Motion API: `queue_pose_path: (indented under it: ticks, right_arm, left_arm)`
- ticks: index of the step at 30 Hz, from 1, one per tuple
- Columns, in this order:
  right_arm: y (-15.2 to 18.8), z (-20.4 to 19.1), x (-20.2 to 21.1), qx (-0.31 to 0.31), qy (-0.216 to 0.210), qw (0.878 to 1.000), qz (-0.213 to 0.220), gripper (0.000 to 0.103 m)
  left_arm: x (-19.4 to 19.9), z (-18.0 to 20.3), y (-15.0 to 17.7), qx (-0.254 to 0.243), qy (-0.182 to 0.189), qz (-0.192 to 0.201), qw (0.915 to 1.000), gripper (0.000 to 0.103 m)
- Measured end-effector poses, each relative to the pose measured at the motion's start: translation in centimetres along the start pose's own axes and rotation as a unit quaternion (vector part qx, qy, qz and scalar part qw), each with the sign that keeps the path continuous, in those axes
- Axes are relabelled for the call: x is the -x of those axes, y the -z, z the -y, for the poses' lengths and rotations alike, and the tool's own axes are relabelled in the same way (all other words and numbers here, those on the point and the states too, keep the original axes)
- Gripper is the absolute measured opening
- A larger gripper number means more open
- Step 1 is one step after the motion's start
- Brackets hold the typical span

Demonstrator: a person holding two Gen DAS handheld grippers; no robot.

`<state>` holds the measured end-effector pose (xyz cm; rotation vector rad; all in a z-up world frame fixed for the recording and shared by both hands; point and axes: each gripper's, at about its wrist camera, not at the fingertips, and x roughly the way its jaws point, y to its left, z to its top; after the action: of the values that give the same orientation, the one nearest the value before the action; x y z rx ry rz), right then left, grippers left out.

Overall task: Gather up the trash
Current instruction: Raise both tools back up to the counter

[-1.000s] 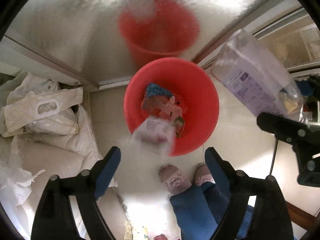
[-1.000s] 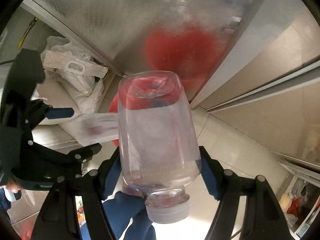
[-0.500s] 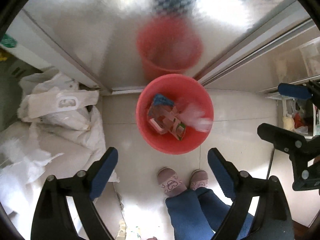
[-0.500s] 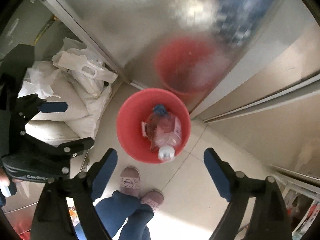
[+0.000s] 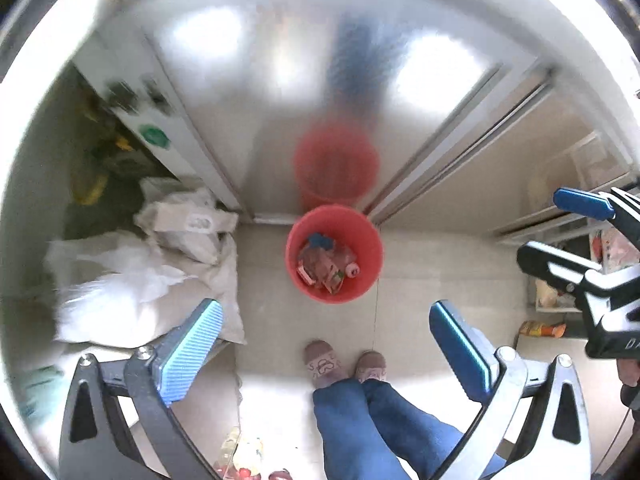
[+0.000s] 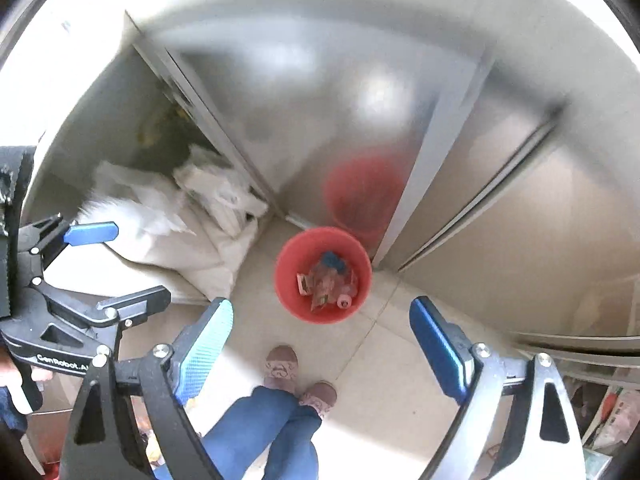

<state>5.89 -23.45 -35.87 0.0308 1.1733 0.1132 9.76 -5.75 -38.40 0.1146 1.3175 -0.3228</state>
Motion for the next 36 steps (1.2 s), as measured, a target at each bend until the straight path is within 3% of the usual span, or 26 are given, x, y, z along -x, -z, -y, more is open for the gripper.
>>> queue_pose_path:
  ticks: [9,12,14,20,25,29,36]
  right_arm:
    - [-2.3,-1.7,14.3,0.009,0.006,0.995,0.104,0.091]
    - [-3.5,-2.1,17.1,0.020,0.004,0.992,0.128,0.092]
    - [-4.3,-2.5,18.9,0.031,0.006,0.989,0.148,0.098]
    - [-7.5,-2.9,22.8,0.065,-0.012,0.974,0.216,0.099]
    - [-10.7,-5.3,23.1,0.115,0.024,0.966,0.231,0.099]
    - [-14.7,-6.1,22.3,0.114,0.036,0.962,0.244,0.099]
    - [-24.2,-6.0,18.9,0.054,-0.006,0.981,0.184,0.099]
  left_arm:
    - [15.0,1.1,-0.2,0.007,-0.020,0.084,0.9962,0.103]
    - [18.7,0.8,-0.8,0.007,-0.030,0.113,0.9931,0.103]
    - [20.9,0.5,-1.5,0.009,-0.036,0.134,0.9902,0.103]
    - [26.9,-1.0,-4.7,0.034,-0.058,0.200,0.9774,0.103]
    - [29.1,-3.9,-8.0,0.061,-0.058,0.229,0.9699,0.103]
    - [28.9,-7.5,-11.7,0.079,-0.063,0.231,0.9677,0.103]
    - [25.7,-15.5,-19.8,0.093,-0.062,0.181,0.9771,0.103]
